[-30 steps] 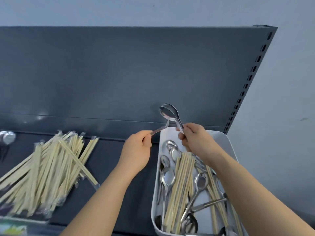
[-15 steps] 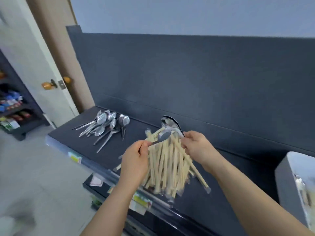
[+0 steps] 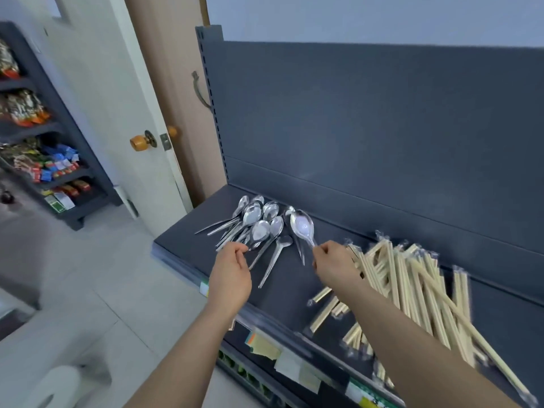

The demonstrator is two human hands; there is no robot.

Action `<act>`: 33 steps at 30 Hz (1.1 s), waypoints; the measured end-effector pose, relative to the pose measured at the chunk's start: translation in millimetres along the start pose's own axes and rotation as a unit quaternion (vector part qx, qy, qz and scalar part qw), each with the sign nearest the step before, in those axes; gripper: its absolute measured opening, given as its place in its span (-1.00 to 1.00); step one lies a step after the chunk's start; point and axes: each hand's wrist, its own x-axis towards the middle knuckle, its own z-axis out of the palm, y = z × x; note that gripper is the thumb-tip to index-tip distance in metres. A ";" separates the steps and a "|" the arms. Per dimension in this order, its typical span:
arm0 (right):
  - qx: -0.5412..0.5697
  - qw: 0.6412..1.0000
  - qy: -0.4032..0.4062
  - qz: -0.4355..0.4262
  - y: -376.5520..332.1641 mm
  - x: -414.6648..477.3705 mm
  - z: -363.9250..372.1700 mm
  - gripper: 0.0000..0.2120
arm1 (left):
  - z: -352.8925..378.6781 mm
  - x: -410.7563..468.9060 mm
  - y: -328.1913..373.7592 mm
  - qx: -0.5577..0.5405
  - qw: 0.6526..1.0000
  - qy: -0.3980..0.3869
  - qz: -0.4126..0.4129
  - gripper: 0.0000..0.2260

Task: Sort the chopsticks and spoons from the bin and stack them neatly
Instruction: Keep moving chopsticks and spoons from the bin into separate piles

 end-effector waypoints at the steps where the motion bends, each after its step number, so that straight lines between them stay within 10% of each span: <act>1: -0.008 1.000 0.003 0.007 -1.2 11.0 7.2 -0.75 | 2.3 11.6 -3.5 0.004 1.000 -0.006 0.001 -0.79; 22: -0.126 0.988 0.050 0.072 -12.1 101.3 68.8 -0.83 | 38.3 138.8 -45.8 0.095 0.977 -0.117 0.149 -0.91; 33: -0.255 0.952 0.168 -0.002 -39.0 48.6 69.9 -0.76 | 10.5 156.9 -37.5 0.220 0.892 -0.192 0.344 -0.81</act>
